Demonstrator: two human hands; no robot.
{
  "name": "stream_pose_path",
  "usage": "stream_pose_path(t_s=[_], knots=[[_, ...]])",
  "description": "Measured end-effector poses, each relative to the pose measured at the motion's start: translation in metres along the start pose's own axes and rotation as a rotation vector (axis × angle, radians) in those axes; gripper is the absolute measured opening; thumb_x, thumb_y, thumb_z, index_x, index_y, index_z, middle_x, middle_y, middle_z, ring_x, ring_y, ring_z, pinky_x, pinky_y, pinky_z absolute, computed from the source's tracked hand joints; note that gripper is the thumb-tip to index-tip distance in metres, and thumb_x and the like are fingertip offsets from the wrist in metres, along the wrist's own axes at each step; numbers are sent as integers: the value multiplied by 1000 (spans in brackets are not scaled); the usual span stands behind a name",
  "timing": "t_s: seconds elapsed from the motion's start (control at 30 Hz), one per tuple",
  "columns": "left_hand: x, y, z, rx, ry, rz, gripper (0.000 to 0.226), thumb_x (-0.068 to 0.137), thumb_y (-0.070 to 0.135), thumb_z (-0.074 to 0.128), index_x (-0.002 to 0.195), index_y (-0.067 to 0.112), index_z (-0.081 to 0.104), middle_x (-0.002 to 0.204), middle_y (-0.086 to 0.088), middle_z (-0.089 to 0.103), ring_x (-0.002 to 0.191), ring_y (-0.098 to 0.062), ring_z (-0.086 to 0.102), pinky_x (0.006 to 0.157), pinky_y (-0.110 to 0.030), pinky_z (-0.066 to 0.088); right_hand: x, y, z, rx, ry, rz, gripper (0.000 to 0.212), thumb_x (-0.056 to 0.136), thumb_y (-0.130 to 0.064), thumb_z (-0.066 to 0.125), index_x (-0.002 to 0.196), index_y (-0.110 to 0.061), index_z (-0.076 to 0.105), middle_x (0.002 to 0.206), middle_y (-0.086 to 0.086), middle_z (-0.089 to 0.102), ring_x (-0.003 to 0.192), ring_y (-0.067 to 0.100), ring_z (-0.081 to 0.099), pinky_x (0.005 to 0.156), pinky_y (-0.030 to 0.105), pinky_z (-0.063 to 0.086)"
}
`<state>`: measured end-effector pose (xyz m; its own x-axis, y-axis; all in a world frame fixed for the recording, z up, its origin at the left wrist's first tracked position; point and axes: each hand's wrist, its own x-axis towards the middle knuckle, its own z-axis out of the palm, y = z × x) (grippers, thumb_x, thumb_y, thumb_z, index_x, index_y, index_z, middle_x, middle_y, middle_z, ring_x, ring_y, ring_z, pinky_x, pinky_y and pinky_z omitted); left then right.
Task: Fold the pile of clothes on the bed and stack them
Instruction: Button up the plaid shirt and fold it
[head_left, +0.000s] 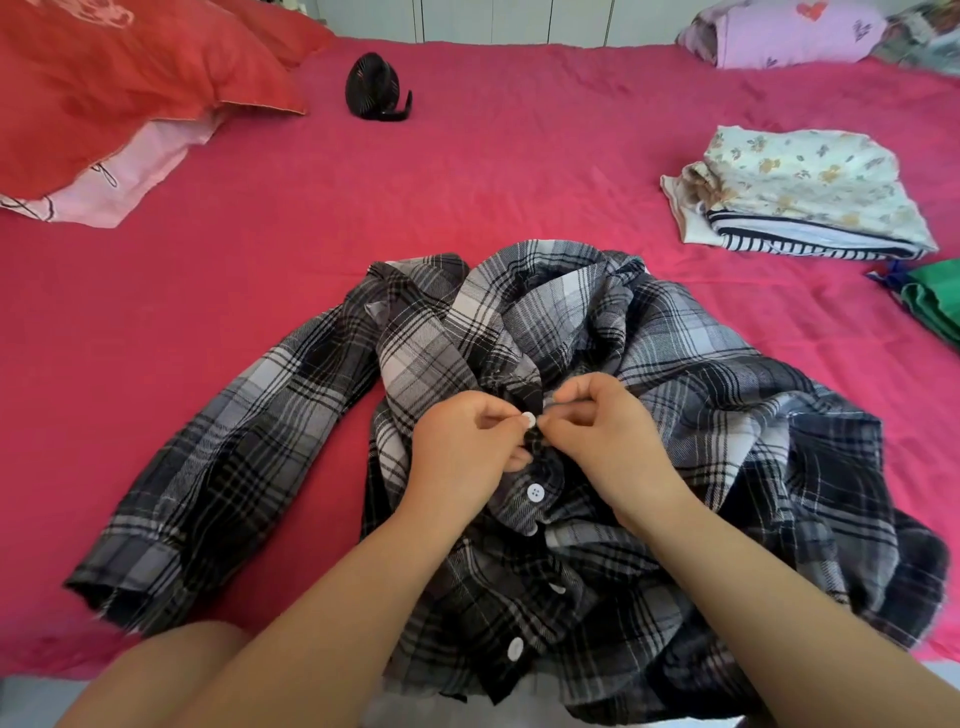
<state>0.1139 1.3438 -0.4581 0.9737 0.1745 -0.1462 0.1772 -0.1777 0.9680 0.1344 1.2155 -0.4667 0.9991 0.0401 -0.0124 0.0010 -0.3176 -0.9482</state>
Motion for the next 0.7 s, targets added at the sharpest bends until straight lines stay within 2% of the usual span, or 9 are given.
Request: stream_pose_path(t_s=[0.1,0.2,0.37,0.47,0.57,0.63,0.7], knots=[[3,3,-7,-184,-97,-183,8,85,5,64,78,8,66,67,-6,67,57,-14,68,53,-19,53,-3,-2,0,-123,-9,-116,28,79,-7,65,79,-29,47,69,-8,64,62,-1,57,61,8,44],[5,5,-14,-322,-187,-307,8,86,4,62,80,6,66,66,-7,66,56,-13,66,52,-19,52,-6,-5,-3,-240,-30,-226,32,78,-9,65,81,-32,44,71,-9,64,66,-2,57,63,4,42],[6,-3,-10,-116,-232,-186,16,87,24,63,79,10,61,69,0,59,57,-5,59,57,-17,52,-7,-5,-6,-313,-93,-266,31,77,-9,67,89,-27,45,68,-11,64,68,0,58,62,9,43],[7,-6,-6,-29,-218,-133,19,84,22,68,74,9,56,66,0,55,55,-5,54,54,-16,50,-8,-5,-6,-386,-124,-298,33,76,-9,67,90,-28,43,69,-12,62,74,-1,58,61,8,42],[9,-7,-5,-38,-206,-145,24,83,20,69,71,10,51,63,-1,55,52,-6,53,51,-16,48,-3,-5,-12,-375,-206,-262,34,73,-11,72,83,-33,48,73,-10,64,69,-2,59,62,5,42],[10,-5,-4,-49,-184,-146,24,83,21,68,72,11,49,64,-1,55,54,-7,53,50,-16,47,1,-5,-17,-434,-158,-296,30,71,-16,74,84,-33,53,82,-11,64,74,-1,58,67,5,41],[11,-4,-3,-2,-168,-118,25,83,22,68,73,11,48,67,-2,54,56,-9,52,49,-15,45,5,-4,-18,-591,-98,-389,30,72,-18,74,98,-26,60,100,-9,62,96,6,56,83,8,37]])
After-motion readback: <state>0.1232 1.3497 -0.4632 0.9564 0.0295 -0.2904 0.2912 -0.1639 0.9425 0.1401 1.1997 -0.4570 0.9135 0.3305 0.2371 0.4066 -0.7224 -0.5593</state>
